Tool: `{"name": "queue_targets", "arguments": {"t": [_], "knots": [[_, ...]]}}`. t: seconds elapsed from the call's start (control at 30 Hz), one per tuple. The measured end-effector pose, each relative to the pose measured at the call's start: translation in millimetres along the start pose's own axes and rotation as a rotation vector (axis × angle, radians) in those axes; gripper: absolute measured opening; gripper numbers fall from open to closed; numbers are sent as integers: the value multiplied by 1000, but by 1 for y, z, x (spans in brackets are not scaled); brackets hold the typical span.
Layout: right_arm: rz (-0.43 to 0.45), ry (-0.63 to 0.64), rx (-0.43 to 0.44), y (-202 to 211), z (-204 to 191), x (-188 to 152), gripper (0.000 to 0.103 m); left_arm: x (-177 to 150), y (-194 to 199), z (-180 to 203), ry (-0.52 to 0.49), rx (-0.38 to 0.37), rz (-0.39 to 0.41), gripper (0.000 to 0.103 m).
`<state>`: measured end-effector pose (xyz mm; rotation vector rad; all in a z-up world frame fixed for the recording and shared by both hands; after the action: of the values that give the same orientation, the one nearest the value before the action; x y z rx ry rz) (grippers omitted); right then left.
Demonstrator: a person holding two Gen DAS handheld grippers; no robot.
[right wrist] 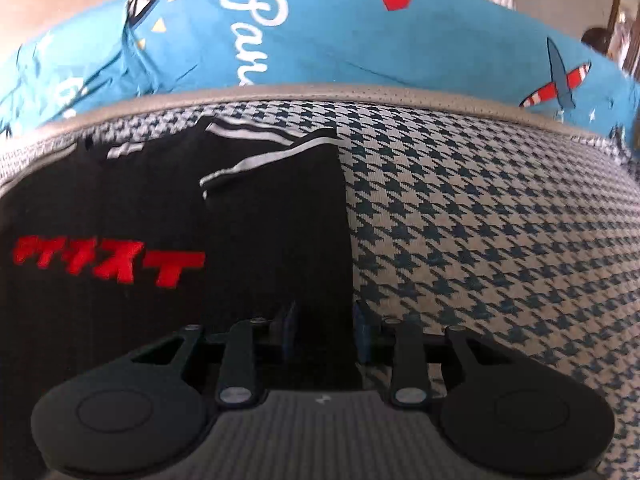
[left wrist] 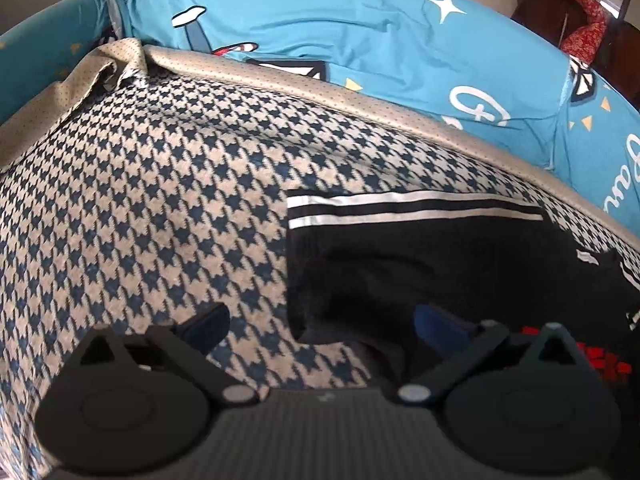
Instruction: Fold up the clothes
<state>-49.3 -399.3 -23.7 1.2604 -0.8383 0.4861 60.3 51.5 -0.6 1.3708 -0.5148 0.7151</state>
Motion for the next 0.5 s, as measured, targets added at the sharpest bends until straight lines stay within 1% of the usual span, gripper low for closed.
{"name": "queue_targets", "arguments": {"t": [0.1, 0.23, 0.3, 0.5], "knots": [[-12, -5, -24, 4, 0, -5, 31, 0, -2, -4, 8, 5, -3, 103], [-32, -38, -77, 13, -1, -5, 31, 0, -5, -7, 16, 6, -16, 103], [-22, -52, -103, 22, -6, -3, 31, -1, -7, -10, 24, 11, -21, 103], [15, -44, -15, 31, -44, 2, 31, 0, -10, -15, 24, 34, -16, 103]]}}
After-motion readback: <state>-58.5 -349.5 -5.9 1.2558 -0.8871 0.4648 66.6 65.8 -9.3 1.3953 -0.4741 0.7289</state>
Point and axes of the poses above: each gripper's, at about its wrist camera, not at the fingertips, and y roughly against the way its jaws point, z to its right, x to its top, the point moved 1 cm from there along -y, roughly the way its jaws point, and after that the axes turned 12 degrees about z, right-handed, at the moved point
